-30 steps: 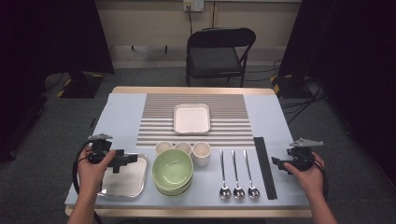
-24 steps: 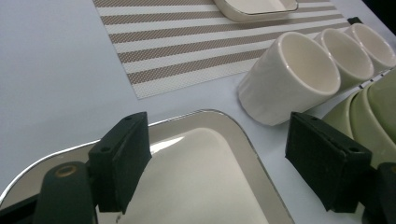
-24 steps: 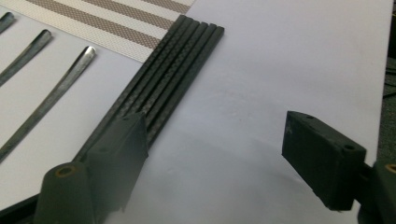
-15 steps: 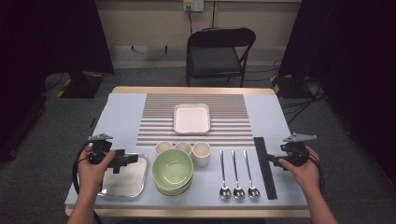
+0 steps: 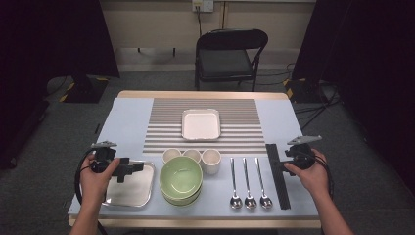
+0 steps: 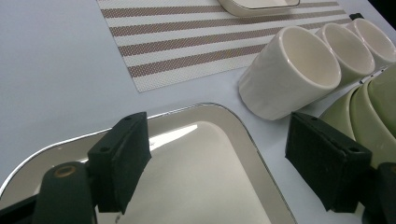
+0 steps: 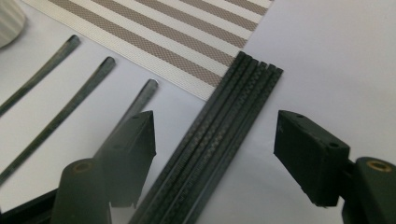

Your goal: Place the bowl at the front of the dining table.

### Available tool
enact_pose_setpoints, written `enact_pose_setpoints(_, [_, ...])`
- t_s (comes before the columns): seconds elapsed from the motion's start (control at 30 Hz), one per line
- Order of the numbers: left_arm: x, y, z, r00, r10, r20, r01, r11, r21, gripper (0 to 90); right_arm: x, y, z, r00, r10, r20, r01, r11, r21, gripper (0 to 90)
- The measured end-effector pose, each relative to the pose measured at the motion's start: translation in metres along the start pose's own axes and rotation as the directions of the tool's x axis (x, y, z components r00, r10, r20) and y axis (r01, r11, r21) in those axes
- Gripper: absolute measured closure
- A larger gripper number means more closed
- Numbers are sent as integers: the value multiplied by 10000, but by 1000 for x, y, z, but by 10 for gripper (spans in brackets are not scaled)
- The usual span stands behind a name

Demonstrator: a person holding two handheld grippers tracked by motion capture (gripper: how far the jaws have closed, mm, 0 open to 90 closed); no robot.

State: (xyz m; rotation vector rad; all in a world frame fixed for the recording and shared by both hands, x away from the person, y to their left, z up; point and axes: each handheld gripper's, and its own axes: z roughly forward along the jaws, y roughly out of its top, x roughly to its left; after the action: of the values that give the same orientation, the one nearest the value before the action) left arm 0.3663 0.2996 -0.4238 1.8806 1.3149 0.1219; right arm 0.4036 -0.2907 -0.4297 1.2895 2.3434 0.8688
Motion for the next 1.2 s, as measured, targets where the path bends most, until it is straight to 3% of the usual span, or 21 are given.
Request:
enact_pose_setpoints(0.47, [-2, 0, 0, 10000, 73, -7, -73, 10000, 62, 216, 22, 21, 2, 9980, -382, -509, 384, 9993, 36, 297])
enact_pose_setpoints(0.77, [-4, 0, 2, 9996, 286, -59, -286, 9995, 134, 215, 34, 34, 4, 9931, -933, -706, 927, 9956, -125, 294])
enact_pose_setpoints(1.2, [-3, -1, 2, 9994, 327, -82, -325, 9993, 199, 215, 48, 49, 6, 9876, -1248, -953, 1239, 9922, -150, 291])
